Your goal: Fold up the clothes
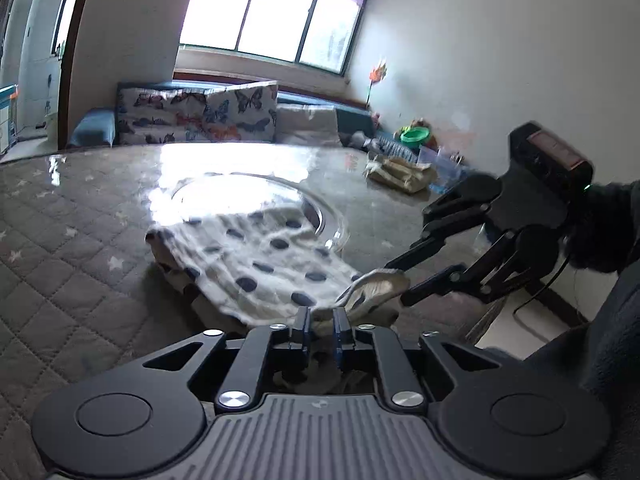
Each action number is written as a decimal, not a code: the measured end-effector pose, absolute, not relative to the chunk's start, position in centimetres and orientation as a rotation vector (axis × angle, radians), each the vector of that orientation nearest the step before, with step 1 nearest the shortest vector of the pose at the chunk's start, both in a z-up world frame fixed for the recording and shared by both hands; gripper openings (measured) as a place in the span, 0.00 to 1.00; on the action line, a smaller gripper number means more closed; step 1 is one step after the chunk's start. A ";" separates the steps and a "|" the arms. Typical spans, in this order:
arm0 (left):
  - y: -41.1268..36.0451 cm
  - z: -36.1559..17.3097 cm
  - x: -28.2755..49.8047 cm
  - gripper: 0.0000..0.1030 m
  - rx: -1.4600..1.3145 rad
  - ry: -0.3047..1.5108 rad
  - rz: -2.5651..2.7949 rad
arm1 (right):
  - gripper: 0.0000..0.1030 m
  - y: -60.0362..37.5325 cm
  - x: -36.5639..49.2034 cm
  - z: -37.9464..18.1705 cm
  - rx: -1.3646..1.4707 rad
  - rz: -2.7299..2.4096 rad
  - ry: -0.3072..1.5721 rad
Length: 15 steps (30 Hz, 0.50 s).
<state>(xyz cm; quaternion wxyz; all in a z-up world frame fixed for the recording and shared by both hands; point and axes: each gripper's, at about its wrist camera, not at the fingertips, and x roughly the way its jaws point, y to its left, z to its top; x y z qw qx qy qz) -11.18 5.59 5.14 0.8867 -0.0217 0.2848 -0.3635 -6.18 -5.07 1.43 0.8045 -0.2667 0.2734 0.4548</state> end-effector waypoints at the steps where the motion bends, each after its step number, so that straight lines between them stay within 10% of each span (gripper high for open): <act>1: 5.6 5.4 -11.2 0.19 -0.041 0.581 -0.750 | 0.25 -5.0 -6.2 1.3 -0.581 0.973 0.580; 15: 1.1 4.4 -8.6 0.19 -0.026 0.615 -0.836 | 0.23 -5.6 -7.3 0.9 -0.634 0.992 0.633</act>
